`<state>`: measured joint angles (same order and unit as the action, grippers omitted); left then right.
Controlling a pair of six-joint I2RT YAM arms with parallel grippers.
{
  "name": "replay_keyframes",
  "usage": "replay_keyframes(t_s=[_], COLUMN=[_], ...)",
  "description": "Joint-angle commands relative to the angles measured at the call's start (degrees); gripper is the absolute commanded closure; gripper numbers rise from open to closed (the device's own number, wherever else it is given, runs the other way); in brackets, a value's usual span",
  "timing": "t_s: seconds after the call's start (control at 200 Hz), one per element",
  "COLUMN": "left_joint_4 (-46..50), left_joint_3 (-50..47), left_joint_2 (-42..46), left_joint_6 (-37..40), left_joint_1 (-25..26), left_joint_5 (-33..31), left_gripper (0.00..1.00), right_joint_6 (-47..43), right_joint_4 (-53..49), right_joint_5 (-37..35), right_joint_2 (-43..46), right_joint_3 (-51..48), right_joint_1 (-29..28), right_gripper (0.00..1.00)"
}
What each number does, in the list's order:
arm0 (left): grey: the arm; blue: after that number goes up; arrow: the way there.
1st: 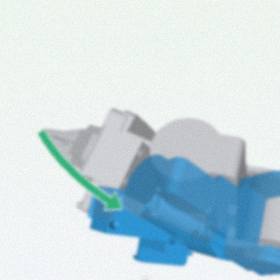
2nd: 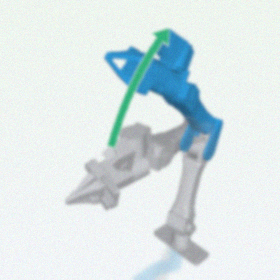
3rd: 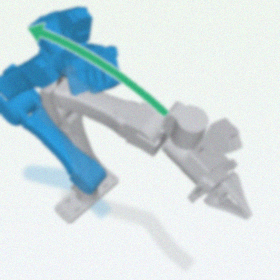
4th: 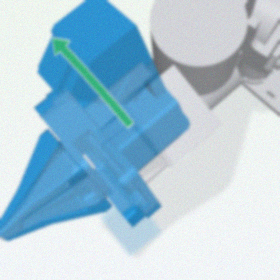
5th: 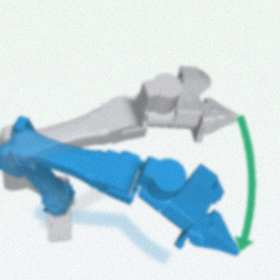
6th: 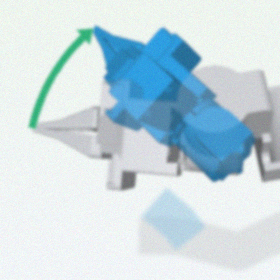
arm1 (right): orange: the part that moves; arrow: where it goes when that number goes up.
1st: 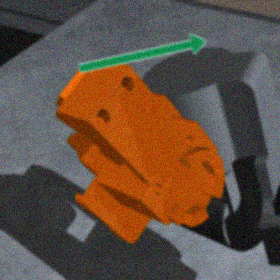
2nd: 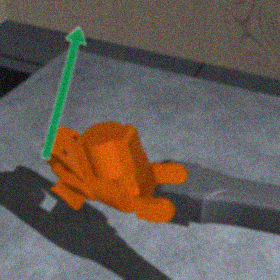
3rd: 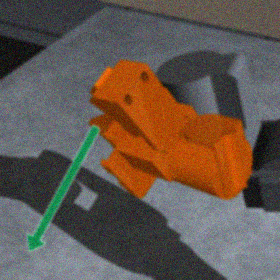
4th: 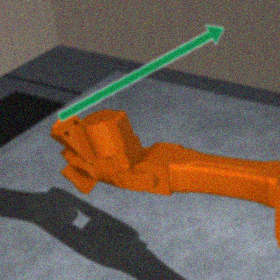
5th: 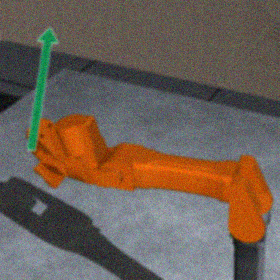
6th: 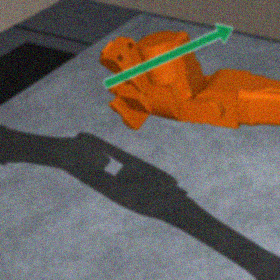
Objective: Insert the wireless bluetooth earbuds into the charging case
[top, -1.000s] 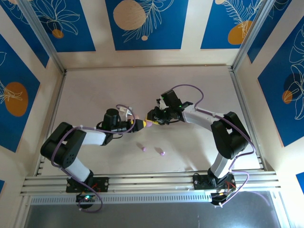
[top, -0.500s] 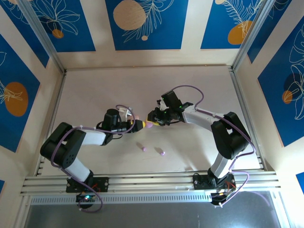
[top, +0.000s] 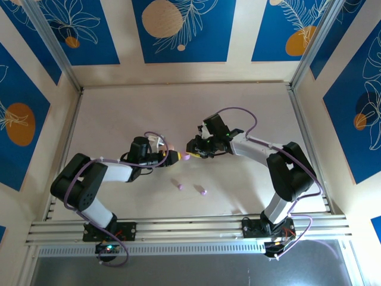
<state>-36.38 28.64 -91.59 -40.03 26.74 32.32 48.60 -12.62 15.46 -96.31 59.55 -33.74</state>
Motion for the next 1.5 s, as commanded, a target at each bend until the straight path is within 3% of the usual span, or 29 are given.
replay_keyframes(t_s=[0.0, 0.435, 0.64, 0.995, 1.496], left_joint_4=[-1.32, 0.10, -1.79, -0.95, -1.67], left_joint_3=[0.96, 0.02, -5.16, -9.05, -9.22], left_joint_2=[-0.22, 0.35, 7.04, 13.12, 12.75], left_joint_6=[0.06, -0.48, -1.49, -2.22, -2.73], left_joint_1=[-0.29, -2.18, -6.06, -9.51, -9.94], left_joint_5=[0.35, -1.81, -5.75, -9.73, -9.38], left_gripper=[0.42, 0.42, 0.36, 0.22, 0.17], right_joint_6=[-0.25, -0.71, -4.47, -12.09, -15.60], right_joint_4=[-0.23, 0.39, -8.43, -24.51, -32.51], right_joint_5=[1.64, -1.33, -9.99, -28.10, -34.18], right_joint_2=[-2.30, -6.88, -5.56, -9.47, -18.79], right_joint_3=[-0.96, -1.97, 2.84, 15.54, 25.96], right_joint_1=[-0.10, -0.42, -3.70, -11.57, -16.64], right_gripper=[0.69, 0.68, 0.63, 0.43, 0.40])
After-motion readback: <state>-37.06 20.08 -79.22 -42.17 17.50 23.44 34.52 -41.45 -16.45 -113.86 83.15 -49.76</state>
